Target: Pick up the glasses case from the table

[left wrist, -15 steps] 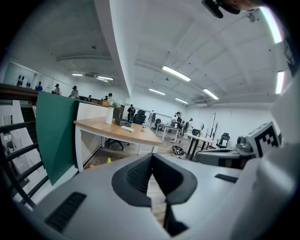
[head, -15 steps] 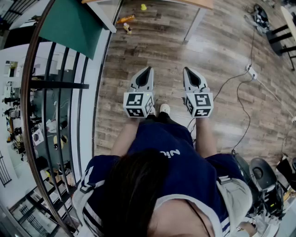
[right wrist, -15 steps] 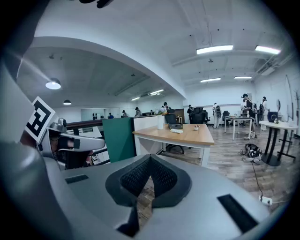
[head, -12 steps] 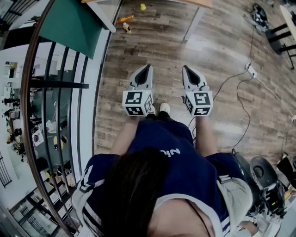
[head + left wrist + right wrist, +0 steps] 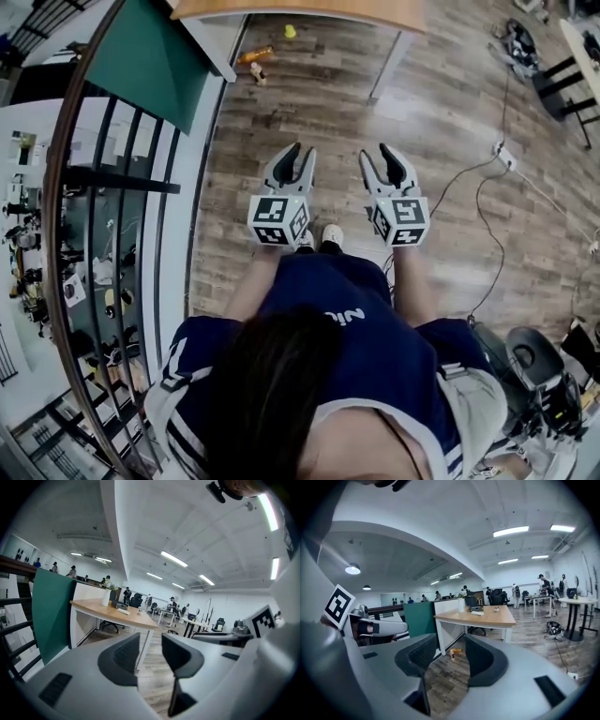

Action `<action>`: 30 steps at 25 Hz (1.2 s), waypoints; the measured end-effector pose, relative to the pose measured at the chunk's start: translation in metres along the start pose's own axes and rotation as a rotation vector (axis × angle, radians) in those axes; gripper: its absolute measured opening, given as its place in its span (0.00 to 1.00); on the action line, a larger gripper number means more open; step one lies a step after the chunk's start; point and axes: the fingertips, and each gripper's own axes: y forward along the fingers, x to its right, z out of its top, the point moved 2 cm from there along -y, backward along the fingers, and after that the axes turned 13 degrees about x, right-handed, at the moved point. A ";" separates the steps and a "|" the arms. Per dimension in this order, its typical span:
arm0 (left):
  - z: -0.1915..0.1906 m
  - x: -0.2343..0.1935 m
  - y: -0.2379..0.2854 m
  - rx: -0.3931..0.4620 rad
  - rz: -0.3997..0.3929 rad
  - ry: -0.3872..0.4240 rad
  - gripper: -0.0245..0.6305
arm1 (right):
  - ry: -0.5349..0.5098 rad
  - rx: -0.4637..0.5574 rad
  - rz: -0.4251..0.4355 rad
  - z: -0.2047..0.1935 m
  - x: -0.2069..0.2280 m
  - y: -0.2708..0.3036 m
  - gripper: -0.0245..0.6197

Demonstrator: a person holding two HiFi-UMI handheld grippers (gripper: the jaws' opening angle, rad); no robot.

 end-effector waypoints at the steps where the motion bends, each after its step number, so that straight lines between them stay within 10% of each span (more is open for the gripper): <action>1: 0.000 0.000 0.003 0.001 -0.010 -0.004 0.30 | 0.009 -0.005 0.025 -0.001 -0.002 0.003 0.38; 6: -0.003 0.004 0.011 -0.027 -0.063 0.017 0.57 | -0.009 -0.026 0.107 -0.005 -0.011 0.016 0.62; 30: -0.007 -0.050 0.101 -0.018 -0.111 0.031 0.54 | -0.083 -0.068 0.048 -0.010 0.045 0.105 0.64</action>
